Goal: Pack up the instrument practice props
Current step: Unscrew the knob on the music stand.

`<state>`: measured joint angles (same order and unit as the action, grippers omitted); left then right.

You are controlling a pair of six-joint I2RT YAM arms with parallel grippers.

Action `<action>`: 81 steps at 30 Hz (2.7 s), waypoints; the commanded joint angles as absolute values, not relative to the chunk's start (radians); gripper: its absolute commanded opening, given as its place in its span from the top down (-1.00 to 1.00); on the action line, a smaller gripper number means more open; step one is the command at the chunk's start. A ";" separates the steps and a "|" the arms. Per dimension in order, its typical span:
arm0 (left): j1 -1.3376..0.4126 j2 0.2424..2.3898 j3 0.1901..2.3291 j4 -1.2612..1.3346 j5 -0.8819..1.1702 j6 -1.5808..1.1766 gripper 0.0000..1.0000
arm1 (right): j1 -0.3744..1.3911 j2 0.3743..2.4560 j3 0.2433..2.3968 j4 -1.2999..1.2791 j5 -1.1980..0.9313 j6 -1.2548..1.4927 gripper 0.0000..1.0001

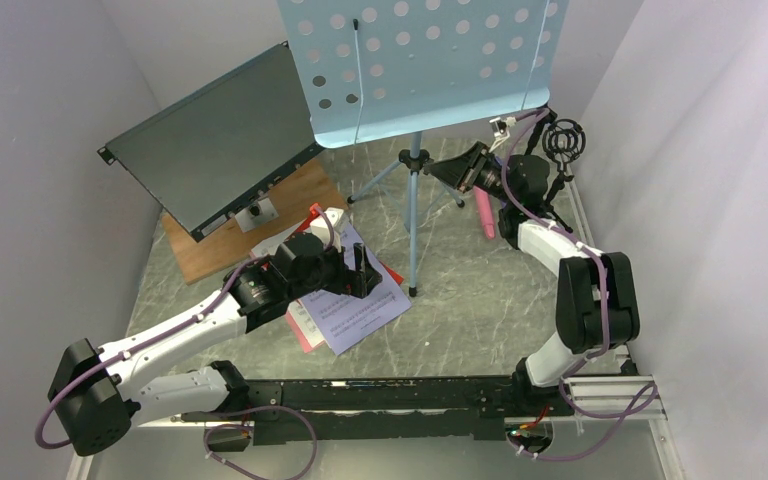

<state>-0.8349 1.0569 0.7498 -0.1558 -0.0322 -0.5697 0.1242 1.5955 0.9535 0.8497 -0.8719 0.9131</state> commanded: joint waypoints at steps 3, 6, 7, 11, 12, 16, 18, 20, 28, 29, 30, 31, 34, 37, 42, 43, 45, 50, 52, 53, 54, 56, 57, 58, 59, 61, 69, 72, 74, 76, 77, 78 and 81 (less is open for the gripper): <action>-0.839 1.055 0.762 -0.149 -0.042 -0.569 -0.99 | 0.130 1.609 0.928 1.037 -0.859 0.912 0.56; -0.839 1.054 0.762 -0.151 -0.043 -0.568 -0.99 | 0.130 1.604 0.913 1.056 -0.865 0.862 0.77; -0.839 1.053 0.762 -0.152 -0.044 -0.568 -0.99 | 0.130 1.600 0.909 1.059 -0.872 0.839 0.84; -0.839 1.048 0.763 -0.155 -0.046 -0.566 -0.99 | 0.128 1.583 0.906 0.998 -0.883 0.670 1.00; -0.839 1.046 0.762 -0.156 -0.046 -0.566 -0.99 | 0.129 1.573 0.907 0.970 -0.884 0.604 1.00; -0.838 1.043 0.759 -0.158 -0.046 -0.565 -0.99 | 0.130 1.538 0.893 0.890 -0.904 0.324 1.00; -0.839 1.044 0.761 -0.160 -0.045 -0.563 -0.99 | 0.129 1.524 0.888 0.848 -0.930 0.179 1.00; -0.839 1.048 0.764 -0.158 -0.044 -0.561 -0.99 | 0.131 1.513 0.895 0.765 -0.938 0.029 1.00; -0.839 1.057 0.767 -0.158 -0.041 -0.563 -0.99 | 0.158 1.495 1.055 0.253 -0.928 -0.614 1.00; -0.838 1.057 0.767 -0.159 -0.041 -0.563 -0.99 | 0.166 1.493 1.072 0.193 -0.909 -0.684 1.00; -0.839 1.055 0.767 -0.158 -0.042 -0.564 -0.99 | 0.175 1.491 1.085 0.149 -0.883 -0.741 1.00; -0.839 1.055 0.767 -0.160 -0.042 -0.564 -0.99 | 0.179 1.488 1.095 0.113 -0.864 -0.779 1.00; -0.839 1.055 0.768 -0.159 -0.043 -0.565 -0.99 | 0.183 1.482 1.114 0.069 -0.828 -0.842 0.97; -0.839 1.057 0.771 -0.162 -0.041 -0.564 -0.99 | 0.183 1.470 1.115 0.049 -0.811 -0.864 0.85; -0.839 1.053 0.772 -0.166 -0.041 -0.566 -0.99 | 0.181 1.436 1.116 0.005 -0.852 -0.830 0.21; -0.839 1.050 0.772 -0.167 -0.042 -0.566 -0.99 | 0.181 1.425 1.111 0.003 -0.860 -0.817 -0.02; -0.838 1.045 0.767 -0.165 -0.043 -0.568 -0.99 | 0.180 1.400 1.083 0.014 -0.870 -0.775 -0.97; -0.839 1.039 0.767 -0.169 -0.044 -0.568 -0.99 | 0.148 1.335 1.014 0.099 -0.913 -0.592 -1.00; -0.839 1.037 0.766 -0.169 -0.046 -0.567 -0.99 | 0.133 1.309 0.985 0.140 -0.915 -0.473 -0.99; -0.839 1.034 0.765 -0.168 -0.046 -0.567 -0.99 | 0.125 1.300 0.978 0.150 -0.906 -0.406 -1.00; -0.839 1.033 0.764 -0.166 -0.045 -0.568 -0.99 | 0.117 1.294 0.981 0.140 -0.885 -0.340 -1.00; -0.839 1.033 0.765 -0.163 -0.041 -0.569 -0.99 | 0.074 1.289 0.993 0.130 -0.857 -0.160 -1.00; -0.839 1.032 0.767 -0.160 -0.039 -0.569 -0.99 | 0.037 1.285 0.982 0.159 -0.886 -0.058 -1.00; -0.838 1.033 0.768 -0.158 -0.036 -0.570 -0.99 | -0.011 1.284 0.961 0.220 -0.940 0.066 -1.00; -0.839 1.034 0.771 -0.157 -0.034 -0.570 -0.99 | -0.056 1.288 0.928 0.321 -0.992 0.196 -1.00; -0.839 1.035 0.778 -0.157 -0.034 -0.569 -0.99 | -0.107 1.302 0.858 0.533 -1.051 0.504 -0.99; -0.839 1.029 0.782 -0.168 -0.037 -0.570 -0.98 | -0.094 1.367 0.819 0.703 -0.931 1.064 -0.82; -0.839 1.026 0.786 -0.174 -0.040 -0.571 -0.98 | -0.071 1.449 0.918 0.591 -0.944 1.238 -0.74; -0.839 1.025 0.789 -0.176 -0.044 -0.570 -0.98 | -0.043 1.502 0.966 0.573 -0.961 1.357 -0.67; -0.839 1.022 0.789 -0.178 -0.045 -0.571 -0.98 | -0.010 1.538 0.980 0.652 -0.966 1.505 -0.51; -0.839 1.021 0.788 -0.179 -0.046 -0.570 -0.98 | 0.018 1.555 0.983 0.708 -0.963 1.554 -0.43; -0.839 1.018 0.787 -0.181 -0.046 -0.572 -0.98 | 0.040 1.568 0.993 0.742 -0.960 1.582 -0.39; -0.839 1.009 0.784 -0.187 -0.050 -0.572 -0.98 | 0.081 1.588 1.037 0.697 -0.934 1.582 -0.37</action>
<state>-0.8349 1.0420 0.7502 -0.1951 -0.0326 -0.5667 0.0288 1.5791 0.9592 0.6373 -0.9501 1.4128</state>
